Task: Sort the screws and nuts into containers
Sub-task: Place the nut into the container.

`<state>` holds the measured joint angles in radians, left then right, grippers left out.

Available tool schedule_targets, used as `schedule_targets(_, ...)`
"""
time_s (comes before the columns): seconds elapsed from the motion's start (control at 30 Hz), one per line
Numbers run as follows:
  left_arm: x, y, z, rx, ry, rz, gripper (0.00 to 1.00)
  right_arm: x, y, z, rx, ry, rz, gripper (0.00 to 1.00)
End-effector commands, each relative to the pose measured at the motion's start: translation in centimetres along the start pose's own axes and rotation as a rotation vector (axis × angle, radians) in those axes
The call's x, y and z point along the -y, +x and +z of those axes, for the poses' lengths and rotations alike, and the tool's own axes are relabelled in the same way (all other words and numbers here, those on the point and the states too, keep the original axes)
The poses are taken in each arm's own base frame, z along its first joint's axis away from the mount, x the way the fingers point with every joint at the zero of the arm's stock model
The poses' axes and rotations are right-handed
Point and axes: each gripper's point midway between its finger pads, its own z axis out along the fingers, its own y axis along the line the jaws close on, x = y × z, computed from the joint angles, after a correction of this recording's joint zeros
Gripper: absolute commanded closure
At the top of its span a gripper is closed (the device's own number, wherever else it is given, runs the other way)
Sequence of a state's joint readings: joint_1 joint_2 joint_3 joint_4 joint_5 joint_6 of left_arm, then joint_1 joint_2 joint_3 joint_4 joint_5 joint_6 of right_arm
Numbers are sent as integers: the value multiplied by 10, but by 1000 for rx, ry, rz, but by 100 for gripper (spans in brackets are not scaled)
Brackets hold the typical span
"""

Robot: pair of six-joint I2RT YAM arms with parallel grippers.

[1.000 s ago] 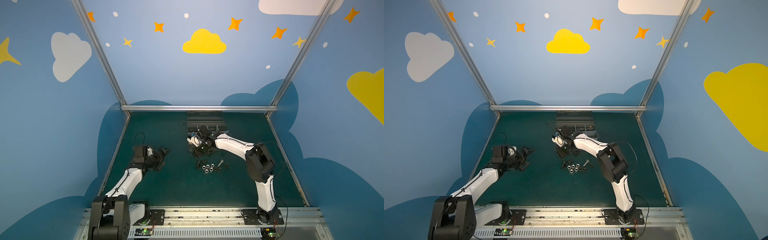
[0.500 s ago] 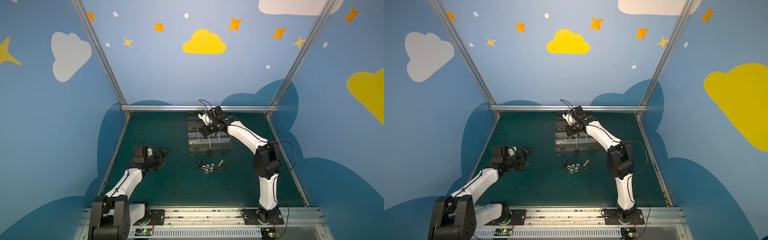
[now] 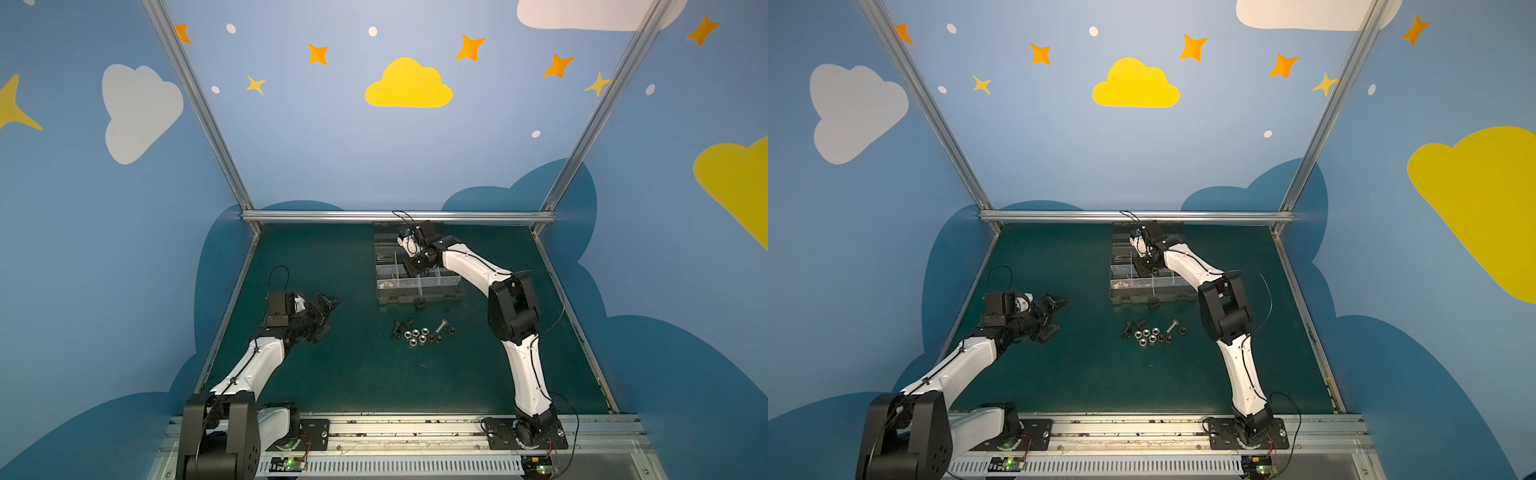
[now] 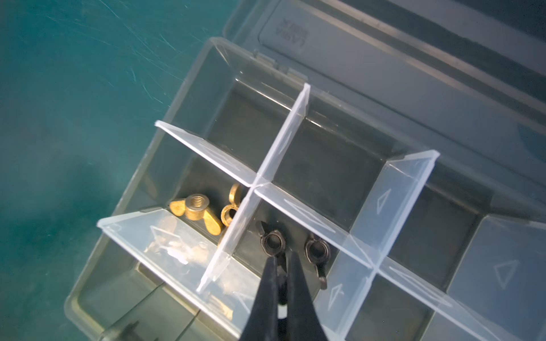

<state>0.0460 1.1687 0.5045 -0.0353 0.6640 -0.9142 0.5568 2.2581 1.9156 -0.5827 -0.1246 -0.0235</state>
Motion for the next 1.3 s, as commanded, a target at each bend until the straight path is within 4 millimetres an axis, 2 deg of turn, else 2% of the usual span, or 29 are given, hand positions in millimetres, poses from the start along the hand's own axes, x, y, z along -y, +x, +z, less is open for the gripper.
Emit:
schedule_targets(0.0, 1, -1, -2, 9, 5, 4, 0, 5, -13, -4, 29, 14, -1, 100)
schedule_targets(0.03, 1, -1, -2, 10, 5, 4, 0, 5, -12, -4, 28, 13, -1, 99)
schedule_targets(0.07, 1, -1, -3, 10, 4, 4, 0, 5, -12, -3, 26, 16, 1, 88)
schedule_targets(0.1, 1, -1, -3, 11, 6, 5, 0, 6, -11, -3, 22, 18, 2, 83)
schedule_targets(0.27, 1, -1, -3, 11, 6, 5, 0, 8, -10, -3, 18, 28, -2, 67)
schedule_targets(0.43, 2, -1, -3, 10, 7, 6, 0, 3, -14, -20, 32, 16, -19, 63)
schedule_targets(0.7, 1, 0, 0, -1, 6, 5, 0, -20, -16, -76, 82, -53, -28, 57)
schedule_targets(0.83, 3, 1, 3, -14, 7, 13, 0, -33, 0, -96, 67, -79, -35, 55)
schedule_targets(1.07, 12, 10, 19, -77, -3, 67, 0, -43, 40, -117, 10, -80, -2, 51)
schedule_targets(1.27, 18, 18, 34, -111, -17, 90, 0, -57, 76, -124, -44, -130, 7, 51)
